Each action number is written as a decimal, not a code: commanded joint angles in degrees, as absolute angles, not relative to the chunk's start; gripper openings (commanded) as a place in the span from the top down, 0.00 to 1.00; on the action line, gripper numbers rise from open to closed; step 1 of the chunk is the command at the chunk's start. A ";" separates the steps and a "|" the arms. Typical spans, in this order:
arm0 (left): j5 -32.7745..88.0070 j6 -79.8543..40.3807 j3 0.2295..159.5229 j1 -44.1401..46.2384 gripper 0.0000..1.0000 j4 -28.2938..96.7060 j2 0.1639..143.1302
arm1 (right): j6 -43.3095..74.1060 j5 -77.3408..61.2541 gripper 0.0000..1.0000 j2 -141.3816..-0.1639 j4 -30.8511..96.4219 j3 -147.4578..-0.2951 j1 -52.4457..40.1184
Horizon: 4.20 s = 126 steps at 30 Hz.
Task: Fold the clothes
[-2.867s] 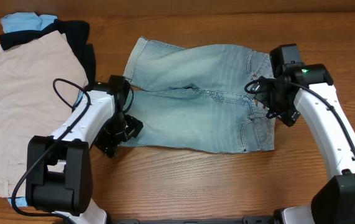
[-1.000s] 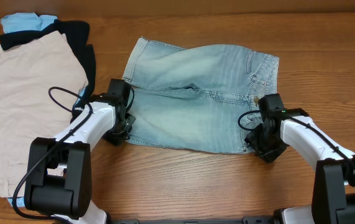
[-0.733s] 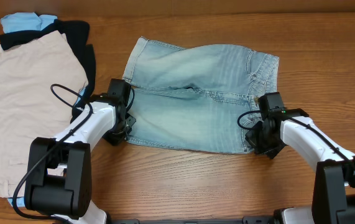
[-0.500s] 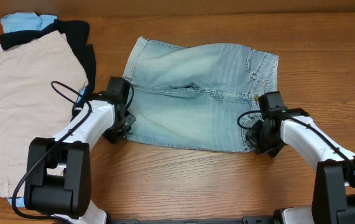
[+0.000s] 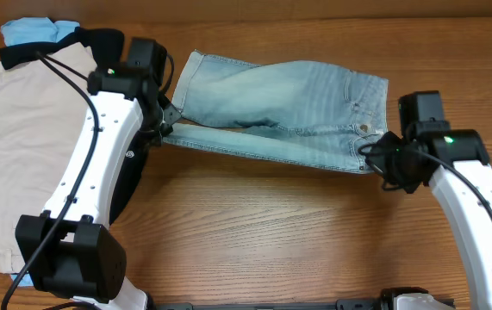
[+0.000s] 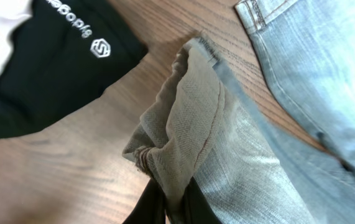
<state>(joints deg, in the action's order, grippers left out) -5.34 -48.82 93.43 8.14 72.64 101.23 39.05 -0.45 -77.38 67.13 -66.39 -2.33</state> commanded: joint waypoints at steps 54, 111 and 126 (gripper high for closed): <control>-2.79 -23.49 100.44 8.54 0.00 22.37 119.50 | 26.30 7.51 0.00 -98.02 15.64 -67.92 3.62; 15.53 11.92 100.25 5.32 0.00 31.11 129.64 | 1.67 -24.47 0.20 -109.43 27.55 -67.90 16.80; 11.81 11.99 100.25 5.32 0.01 36.45 129.64 | 4.80 -22.85 0.20 -116.03 27.24 -67.88 14.37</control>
